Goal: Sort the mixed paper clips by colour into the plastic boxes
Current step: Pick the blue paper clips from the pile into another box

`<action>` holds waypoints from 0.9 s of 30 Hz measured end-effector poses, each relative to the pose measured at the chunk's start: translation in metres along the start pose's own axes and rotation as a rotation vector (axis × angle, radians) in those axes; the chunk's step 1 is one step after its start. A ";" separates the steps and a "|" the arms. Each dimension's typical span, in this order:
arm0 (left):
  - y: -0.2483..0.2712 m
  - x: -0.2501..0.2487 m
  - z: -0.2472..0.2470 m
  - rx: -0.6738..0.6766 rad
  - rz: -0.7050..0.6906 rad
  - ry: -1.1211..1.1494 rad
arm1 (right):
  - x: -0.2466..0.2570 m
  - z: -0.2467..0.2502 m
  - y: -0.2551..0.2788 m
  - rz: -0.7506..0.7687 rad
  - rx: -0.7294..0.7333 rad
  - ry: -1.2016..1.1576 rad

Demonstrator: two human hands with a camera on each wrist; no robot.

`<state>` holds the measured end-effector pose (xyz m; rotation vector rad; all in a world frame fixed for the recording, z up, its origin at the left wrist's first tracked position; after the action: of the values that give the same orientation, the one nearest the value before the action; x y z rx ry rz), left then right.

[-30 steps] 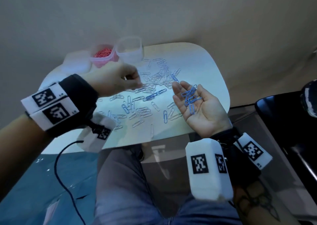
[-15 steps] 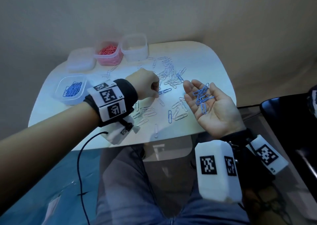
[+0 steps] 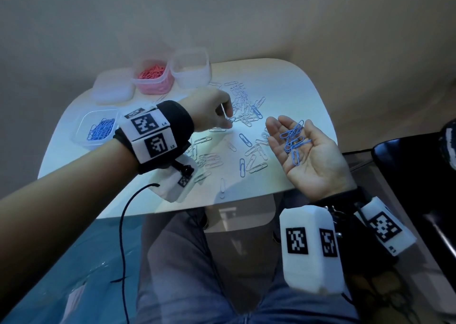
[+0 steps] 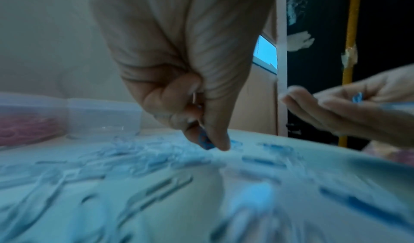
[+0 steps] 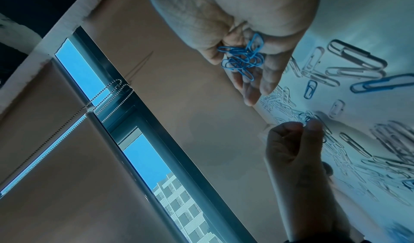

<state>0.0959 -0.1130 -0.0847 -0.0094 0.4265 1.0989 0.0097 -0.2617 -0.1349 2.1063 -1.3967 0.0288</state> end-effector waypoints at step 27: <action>0.010 -0.053 0.010 0.089 -0.082 0.422 | -0.004 -0.009 -0.010 0.007 -0.096 -0.009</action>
<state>0.0705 -0.1514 -0.0553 -0.1810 0.8458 0.9951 0.0190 -0.2510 -0.1332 2.0253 -1.3837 -0.0442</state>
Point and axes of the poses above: each hand's wrist, its own y-axis away from the middle knuckle, its own z-axis out of the back of the hand, x = y × z, the point moved 5 cm from there along -y, towards the middle knuckle, and after that the axes turned 7 degrees about -z, right-handed, at the moved point
